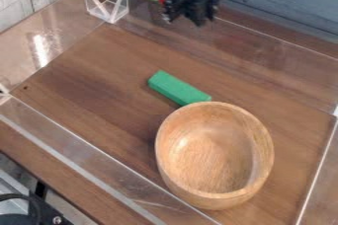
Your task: Move the red object to the left side of the table
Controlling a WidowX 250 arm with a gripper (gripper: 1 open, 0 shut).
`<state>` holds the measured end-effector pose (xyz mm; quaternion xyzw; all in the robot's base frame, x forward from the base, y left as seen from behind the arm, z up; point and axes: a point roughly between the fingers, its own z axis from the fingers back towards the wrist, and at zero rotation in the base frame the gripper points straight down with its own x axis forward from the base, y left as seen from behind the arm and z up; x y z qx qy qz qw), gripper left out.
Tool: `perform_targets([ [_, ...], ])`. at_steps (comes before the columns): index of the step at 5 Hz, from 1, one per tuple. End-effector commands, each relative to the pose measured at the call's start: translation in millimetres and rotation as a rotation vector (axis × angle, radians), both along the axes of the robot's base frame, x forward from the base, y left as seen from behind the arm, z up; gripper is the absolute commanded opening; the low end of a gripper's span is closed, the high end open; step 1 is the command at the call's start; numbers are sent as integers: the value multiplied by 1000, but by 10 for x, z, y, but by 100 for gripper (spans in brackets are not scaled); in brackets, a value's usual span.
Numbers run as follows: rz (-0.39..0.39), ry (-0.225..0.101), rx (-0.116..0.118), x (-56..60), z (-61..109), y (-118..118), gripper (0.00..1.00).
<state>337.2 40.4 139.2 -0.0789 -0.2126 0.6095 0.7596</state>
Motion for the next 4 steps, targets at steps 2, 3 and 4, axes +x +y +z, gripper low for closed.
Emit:
perform_targets([
  [2,-23,-26,9,15,75,171,0],
  [3,-12,-22,12,-42,151,272,0],
  [4,-19,-21,16,-97,268,300,0],
])
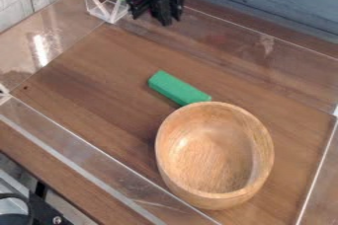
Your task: Move the red object to the left side of the table
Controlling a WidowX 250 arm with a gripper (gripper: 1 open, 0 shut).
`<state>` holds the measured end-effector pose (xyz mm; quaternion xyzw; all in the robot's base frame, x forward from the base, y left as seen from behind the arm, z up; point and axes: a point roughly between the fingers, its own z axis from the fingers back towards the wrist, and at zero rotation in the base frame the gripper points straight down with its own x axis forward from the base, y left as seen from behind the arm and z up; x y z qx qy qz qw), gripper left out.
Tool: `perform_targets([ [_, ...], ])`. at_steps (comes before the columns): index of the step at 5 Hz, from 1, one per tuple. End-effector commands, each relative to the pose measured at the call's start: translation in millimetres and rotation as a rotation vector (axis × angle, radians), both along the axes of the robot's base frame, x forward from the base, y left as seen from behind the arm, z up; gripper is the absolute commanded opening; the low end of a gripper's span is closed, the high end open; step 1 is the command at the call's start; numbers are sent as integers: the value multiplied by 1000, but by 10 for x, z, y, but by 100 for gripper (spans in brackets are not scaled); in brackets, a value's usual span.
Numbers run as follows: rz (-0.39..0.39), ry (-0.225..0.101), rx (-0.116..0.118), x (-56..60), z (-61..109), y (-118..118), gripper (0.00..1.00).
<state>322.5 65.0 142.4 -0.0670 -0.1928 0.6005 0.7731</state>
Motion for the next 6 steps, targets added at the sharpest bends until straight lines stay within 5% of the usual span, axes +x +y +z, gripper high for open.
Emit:
perform_targets([
  [1,-11,-71,16,18,361,61,0],
  [3,-35,-60,20,-115,220,326,0],
  [6,-296,-65,27,-142,88,547,0],
])
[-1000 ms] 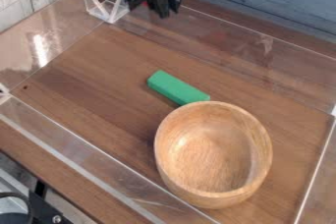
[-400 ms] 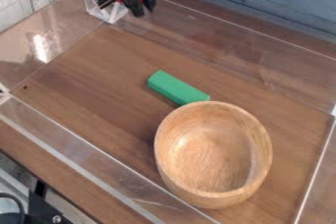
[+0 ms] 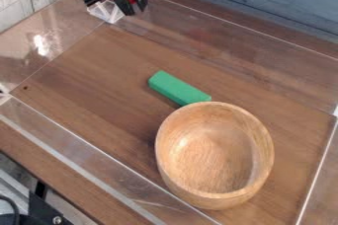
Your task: Move the red object to the left side of the table
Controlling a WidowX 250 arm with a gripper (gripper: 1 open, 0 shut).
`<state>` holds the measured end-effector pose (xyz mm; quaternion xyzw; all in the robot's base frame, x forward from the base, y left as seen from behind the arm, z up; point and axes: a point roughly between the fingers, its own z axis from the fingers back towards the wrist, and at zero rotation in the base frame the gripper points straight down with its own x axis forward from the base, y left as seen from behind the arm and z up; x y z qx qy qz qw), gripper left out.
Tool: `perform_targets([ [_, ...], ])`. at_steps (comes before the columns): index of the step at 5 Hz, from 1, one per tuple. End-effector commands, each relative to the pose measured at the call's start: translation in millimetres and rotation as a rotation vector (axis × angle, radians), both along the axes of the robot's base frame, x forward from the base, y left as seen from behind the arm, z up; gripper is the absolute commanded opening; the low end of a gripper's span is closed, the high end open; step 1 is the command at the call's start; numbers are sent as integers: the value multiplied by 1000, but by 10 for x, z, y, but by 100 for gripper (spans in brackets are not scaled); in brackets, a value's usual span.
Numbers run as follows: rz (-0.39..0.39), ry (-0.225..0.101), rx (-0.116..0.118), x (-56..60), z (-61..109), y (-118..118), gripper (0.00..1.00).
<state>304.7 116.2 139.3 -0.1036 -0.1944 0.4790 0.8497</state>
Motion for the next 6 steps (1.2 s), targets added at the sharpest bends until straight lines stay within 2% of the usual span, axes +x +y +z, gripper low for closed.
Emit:
perform_targets([
  [1,20,-37,22,51,143,-30,0],
  [2,46,-40,24,73,164,-96,0],
  [4,77,-47,27,96,85,-100,0],
  [6,72,-55,32,228,229,-143,0],
])
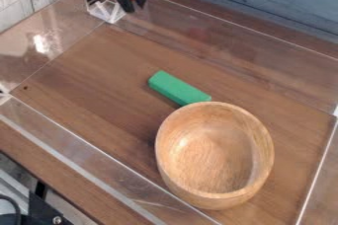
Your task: Move the red object to the left side of the table
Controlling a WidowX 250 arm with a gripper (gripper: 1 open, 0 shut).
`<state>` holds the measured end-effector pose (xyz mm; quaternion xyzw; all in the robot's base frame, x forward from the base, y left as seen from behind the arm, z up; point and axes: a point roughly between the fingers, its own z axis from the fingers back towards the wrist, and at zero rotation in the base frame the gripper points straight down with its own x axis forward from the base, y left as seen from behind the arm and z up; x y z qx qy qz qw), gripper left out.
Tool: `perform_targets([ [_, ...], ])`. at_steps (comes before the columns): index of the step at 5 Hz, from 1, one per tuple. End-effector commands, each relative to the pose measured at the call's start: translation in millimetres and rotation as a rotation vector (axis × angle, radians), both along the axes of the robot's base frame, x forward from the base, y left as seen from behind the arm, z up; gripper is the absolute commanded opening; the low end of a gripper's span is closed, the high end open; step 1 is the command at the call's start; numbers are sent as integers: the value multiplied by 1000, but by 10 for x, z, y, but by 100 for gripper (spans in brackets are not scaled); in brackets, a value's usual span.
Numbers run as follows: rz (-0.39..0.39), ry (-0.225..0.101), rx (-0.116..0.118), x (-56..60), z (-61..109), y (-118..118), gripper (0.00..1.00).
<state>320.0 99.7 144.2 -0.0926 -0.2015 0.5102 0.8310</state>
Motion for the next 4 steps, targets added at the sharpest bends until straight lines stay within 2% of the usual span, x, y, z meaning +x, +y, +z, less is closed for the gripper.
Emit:
perform_targets([
  [1,-20,-52,23,68,185,-133,0],
  [3,5,-22,63,226,-192,309,0],
  [4,89,-1,89,209,-267,533,0],
])
